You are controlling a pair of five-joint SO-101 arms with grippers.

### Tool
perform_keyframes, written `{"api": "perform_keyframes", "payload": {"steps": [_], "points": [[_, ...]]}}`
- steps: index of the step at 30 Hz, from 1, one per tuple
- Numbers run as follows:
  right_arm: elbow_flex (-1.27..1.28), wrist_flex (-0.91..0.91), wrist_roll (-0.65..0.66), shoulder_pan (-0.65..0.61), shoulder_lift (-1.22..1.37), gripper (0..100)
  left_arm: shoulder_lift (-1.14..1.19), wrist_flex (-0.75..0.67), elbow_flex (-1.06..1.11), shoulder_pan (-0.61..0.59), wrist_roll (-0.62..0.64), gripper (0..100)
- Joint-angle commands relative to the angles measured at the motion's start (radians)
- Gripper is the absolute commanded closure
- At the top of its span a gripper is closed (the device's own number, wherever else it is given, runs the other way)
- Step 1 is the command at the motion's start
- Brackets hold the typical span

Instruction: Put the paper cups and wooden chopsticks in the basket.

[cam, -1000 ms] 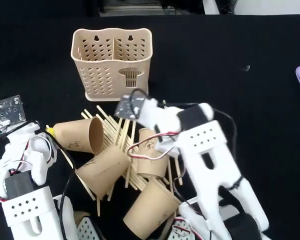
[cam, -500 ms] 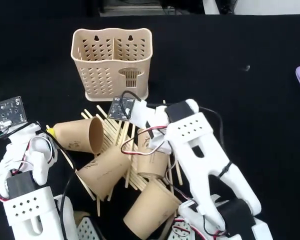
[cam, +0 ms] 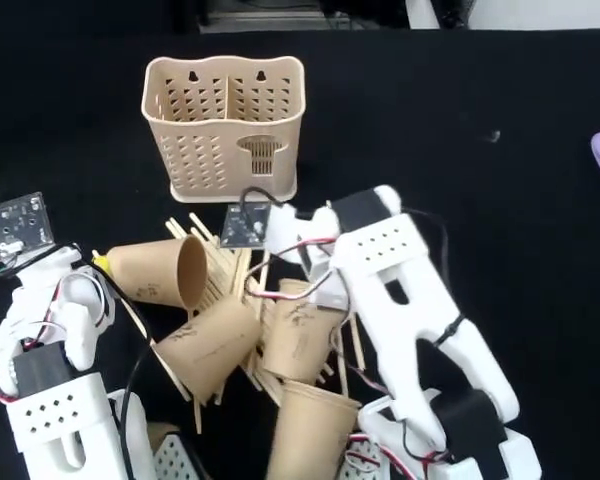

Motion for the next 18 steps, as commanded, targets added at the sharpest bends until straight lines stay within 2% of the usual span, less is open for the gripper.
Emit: {"api": "perform_keyframes", "payload": {"steps": [1,12,18], "points": [[-0.088,0.078,0.011,0.044,0.002,98.8,-0.011,-0.018,-0.010,0.008,0.003,81],[-0.156,0.137,0.002,0.144,-0.010,98.8,-0.011,-0.018,-0.010,0.008,0.003,81],[-0.225,0.075,-0.052,0.305,-0.156,98.8,-0.011,-0.020,-0.010,0.008,0.005,81]]}}
